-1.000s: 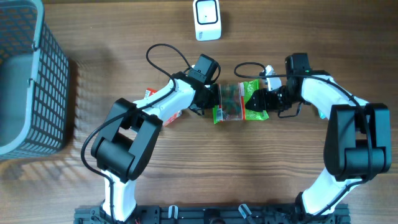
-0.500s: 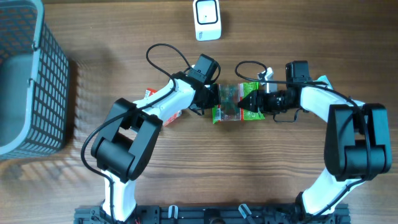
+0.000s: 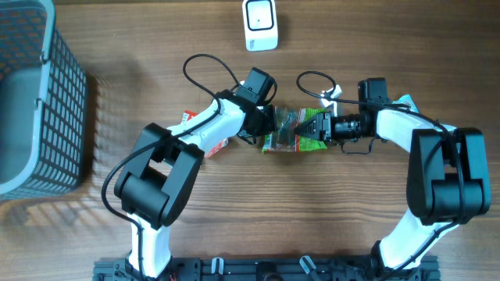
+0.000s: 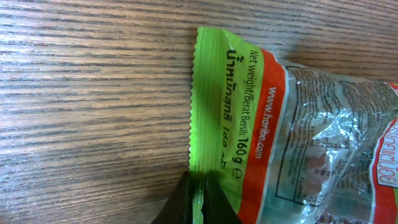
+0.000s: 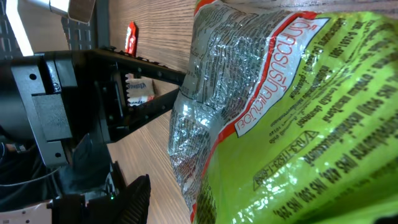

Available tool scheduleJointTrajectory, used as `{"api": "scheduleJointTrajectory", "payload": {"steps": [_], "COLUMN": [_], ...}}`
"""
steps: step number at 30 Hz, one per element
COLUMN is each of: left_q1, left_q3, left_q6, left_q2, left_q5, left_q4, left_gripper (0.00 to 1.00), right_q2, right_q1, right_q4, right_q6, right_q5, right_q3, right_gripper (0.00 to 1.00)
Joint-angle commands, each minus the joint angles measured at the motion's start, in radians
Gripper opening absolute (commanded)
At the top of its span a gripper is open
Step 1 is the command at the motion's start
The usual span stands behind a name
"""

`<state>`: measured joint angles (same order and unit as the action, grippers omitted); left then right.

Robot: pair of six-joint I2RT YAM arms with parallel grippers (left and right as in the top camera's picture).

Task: Scan the item barcode

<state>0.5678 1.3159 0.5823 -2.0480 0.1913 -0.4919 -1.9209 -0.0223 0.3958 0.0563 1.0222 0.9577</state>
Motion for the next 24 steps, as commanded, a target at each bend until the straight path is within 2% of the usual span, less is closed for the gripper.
{"api": "scheduleJointTrajectory", "payload": {"steps": [1,5,8,11,12,17,18,24], "left_q1": [0.009,0.009,0.009,0.009,0.009,0.009,0.009,-0.055], "left_q3": [0.010,0.010,0.010,0.010,0.010,0.010,0.010,0.039], "left_q6": [0.010,0.010,0.010,0.010,0.010,0.010,0.009,-0.036], "left_q2": [-0.029,-0.029,-0.029,-0.029,-0.029,-0.029,-0.029,0.071], "left_q5": [-0.002,-0.002,-0.003,-0.003,-0.003,-0.002,-0.003,-0.003], "left_q4": [-0.010,-0.010,-0.010,-0.008,-0.008,-0.010,-0.010,-0.078], "left_gripper": [0.04,0.04,0.04,0.04,0.04,0.04,0.04,0.04], "right_q2": [-0.041,-0.057,-0.057,-0.057,-0.057,-0.058,-0.058,-0.057], "right_q1": [-0.009,-0.009,-0.009,-0.011,-0.014,-0.014,-0.013,0.004], "right_q4": [-0.018,-0.032,-0.046,-0.061,-0.067,-0.101,-0.110,-0.096], "right_q6": [0.045,0.201,0.208,0.192,0.187,0.142,0.124,0.076], "right_q5": [-0.017,-0.217,-0.203,-0.081,-0.042,-0.004,0.006,-0.077], "right_q3": [-0.014,-0.044,-0.050,-0.050,-0.050,-0.050,-0.050,-0.050], "right_gripper": [0.50,0.50,0.53,0.53,0.51,0.19,0.15,0.18]}}
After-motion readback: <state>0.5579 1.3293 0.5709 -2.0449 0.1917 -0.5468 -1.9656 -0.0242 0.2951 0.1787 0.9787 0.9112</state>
